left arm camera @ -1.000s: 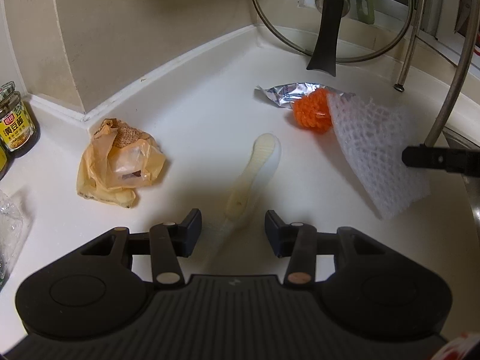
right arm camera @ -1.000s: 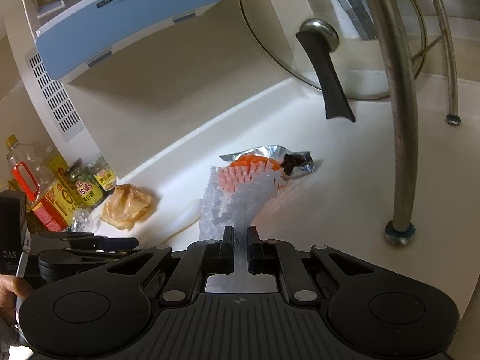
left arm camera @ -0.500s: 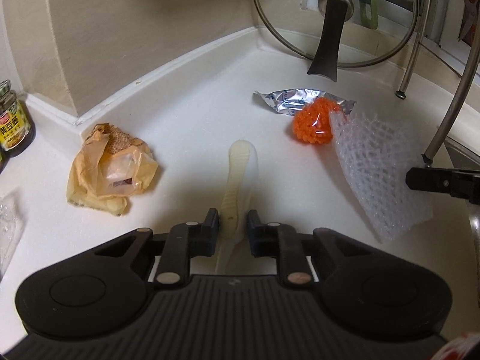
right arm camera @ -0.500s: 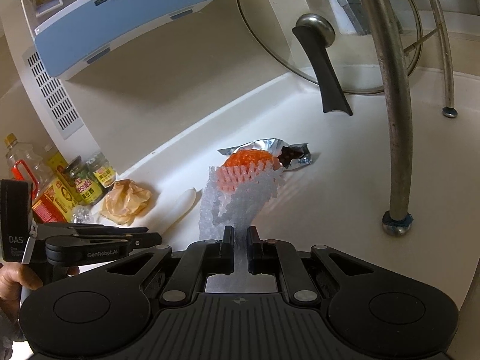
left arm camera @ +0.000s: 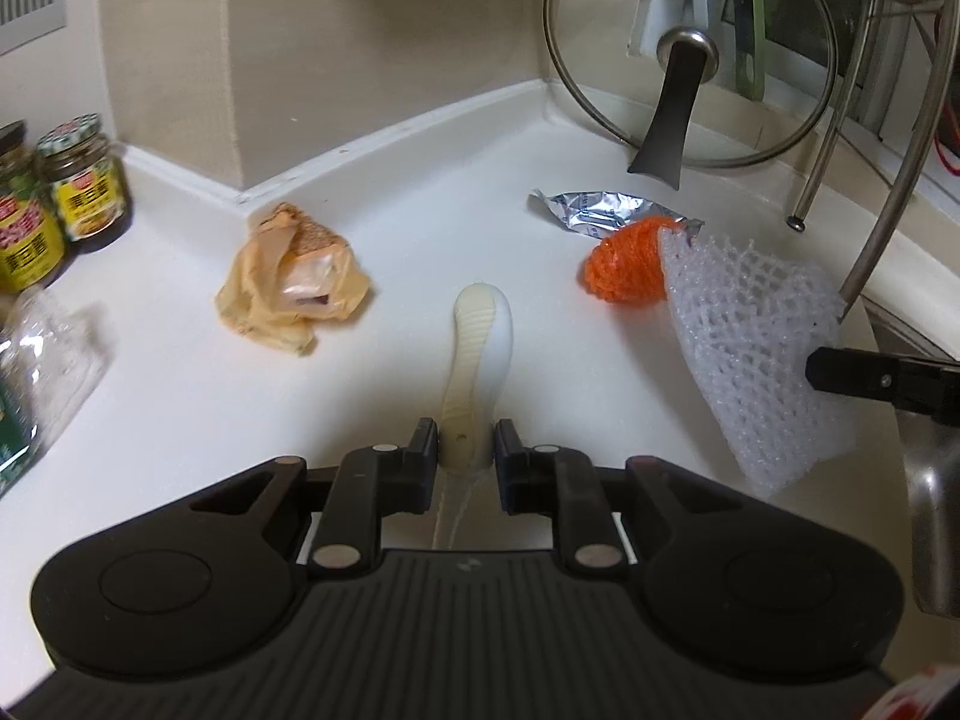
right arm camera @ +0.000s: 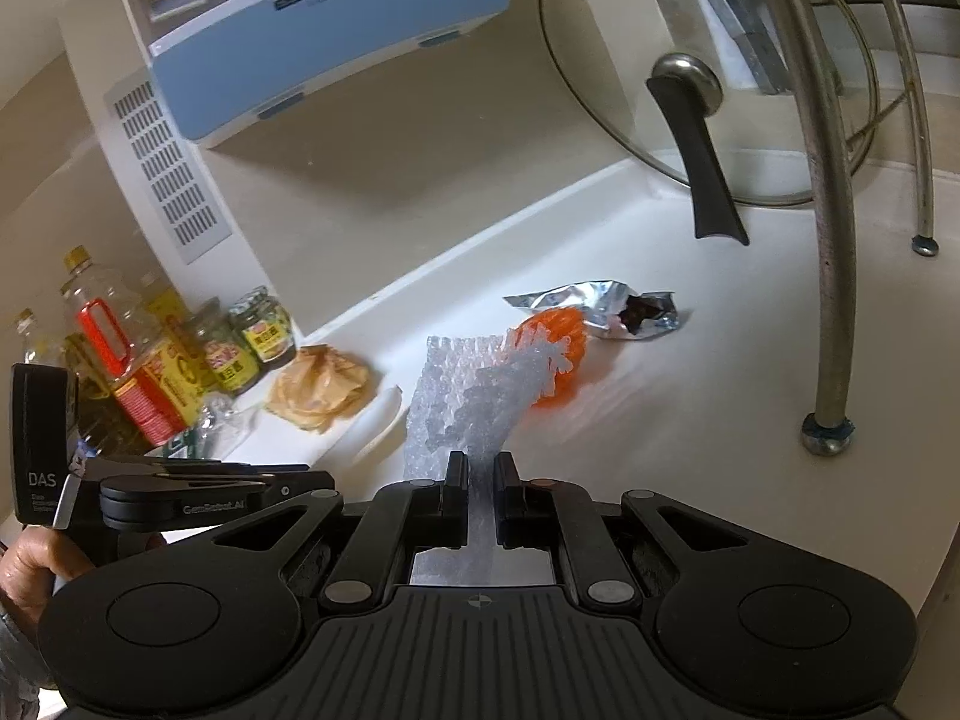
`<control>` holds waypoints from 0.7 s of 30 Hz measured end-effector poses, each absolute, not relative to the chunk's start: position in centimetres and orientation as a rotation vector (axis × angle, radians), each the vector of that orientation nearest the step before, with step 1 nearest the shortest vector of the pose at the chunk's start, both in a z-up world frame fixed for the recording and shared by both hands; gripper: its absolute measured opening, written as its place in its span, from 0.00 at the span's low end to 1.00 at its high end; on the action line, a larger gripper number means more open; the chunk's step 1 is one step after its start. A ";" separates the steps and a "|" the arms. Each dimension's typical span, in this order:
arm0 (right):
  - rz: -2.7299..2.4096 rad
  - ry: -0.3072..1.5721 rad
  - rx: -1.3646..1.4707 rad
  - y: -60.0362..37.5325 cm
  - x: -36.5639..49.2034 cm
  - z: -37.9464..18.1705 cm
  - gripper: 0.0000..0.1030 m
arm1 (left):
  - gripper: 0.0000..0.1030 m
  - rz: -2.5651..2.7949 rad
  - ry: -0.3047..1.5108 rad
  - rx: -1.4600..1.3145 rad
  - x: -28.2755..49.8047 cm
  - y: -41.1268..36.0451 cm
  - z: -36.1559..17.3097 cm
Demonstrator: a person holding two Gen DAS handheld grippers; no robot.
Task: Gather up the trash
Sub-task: 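Grasp the white toothbrush with the left tool while the right tool holds the bubble wrap, then carry the toothbrush and bubble wrap down over the wastebasket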
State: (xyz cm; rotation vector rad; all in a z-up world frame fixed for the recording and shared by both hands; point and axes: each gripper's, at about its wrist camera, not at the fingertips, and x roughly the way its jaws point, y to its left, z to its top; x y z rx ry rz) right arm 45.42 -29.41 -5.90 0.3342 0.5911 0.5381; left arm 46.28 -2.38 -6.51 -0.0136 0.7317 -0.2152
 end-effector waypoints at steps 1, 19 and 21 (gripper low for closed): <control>0.542 0.592 0.333 -29.3 45.2 -5.8 0.08 | 0.17 -0.212 0.732 -0.022 45.8 -2.2 -6.4; 0.596 0.588 0.301 -25.9 37.4 -4.4 0.08 | 0.17 -0.188 0.685 -0.107 36.1 1.6 -3.9; 0.606 0.589 0.296 -25.4 36.2 -4.3 0.08 | 0.17 -0.190 0.679 -0.120 34.7 2.0 -3.6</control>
